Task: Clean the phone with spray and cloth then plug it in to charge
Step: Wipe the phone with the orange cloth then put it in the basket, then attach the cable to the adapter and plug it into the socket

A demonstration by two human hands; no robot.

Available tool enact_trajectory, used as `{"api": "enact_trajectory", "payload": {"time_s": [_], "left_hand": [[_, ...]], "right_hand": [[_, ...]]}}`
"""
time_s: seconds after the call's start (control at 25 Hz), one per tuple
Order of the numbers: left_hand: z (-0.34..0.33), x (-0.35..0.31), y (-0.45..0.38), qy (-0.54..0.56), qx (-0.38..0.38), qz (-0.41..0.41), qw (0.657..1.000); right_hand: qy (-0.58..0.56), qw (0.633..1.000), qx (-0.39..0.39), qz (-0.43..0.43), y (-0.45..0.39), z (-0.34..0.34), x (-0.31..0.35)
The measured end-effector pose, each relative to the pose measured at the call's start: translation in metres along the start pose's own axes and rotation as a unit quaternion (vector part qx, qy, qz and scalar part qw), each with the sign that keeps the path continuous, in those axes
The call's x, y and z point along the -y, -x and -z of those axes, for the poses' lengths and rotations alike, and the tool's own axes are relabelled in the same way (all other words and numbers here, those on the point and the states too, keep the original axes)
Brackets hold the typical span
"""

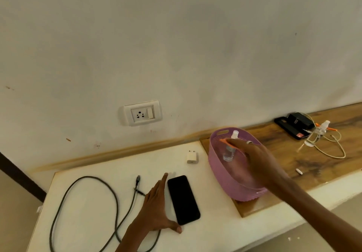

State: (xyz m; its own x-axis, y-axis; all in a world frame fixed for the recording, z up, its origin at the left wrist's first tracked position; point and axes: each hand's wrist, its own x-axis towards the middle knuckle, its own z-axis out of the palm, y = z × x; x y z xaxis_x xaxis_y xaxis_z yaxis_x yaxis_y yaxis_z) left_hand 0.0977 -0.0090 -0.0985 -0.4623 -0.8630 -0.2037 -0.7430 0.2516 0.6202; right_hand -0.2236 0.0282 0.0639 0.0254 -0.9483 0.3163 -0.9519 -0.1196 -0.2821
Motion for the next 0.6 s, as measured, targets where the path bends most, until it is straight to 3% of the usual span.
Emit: {"api": "enact_trajectory", "payload": {"time_s": [0.12, 0.4, 0.6], "left_hand": [[0.004, -0.003, 0.002, 0.011, -0.008, 0.002, 1.000], [0.009, -0.001, -0.004, 0.046, -0.089, -0.003, 0.995], [0.010, 0.003, -0.009, 0.040, -0.139, 0.015, 0.989]], "right_hand": [[0.088, 0.991, 0.078, -0.067, -0.001, -0.003, -0.049], [0.147, 0.962, 0.220, -0.072, -0.013, -0.052, -0.063], [0.054, 0.953, 0.276, -0.108, -0.012, -0.075, -0.062]]}}
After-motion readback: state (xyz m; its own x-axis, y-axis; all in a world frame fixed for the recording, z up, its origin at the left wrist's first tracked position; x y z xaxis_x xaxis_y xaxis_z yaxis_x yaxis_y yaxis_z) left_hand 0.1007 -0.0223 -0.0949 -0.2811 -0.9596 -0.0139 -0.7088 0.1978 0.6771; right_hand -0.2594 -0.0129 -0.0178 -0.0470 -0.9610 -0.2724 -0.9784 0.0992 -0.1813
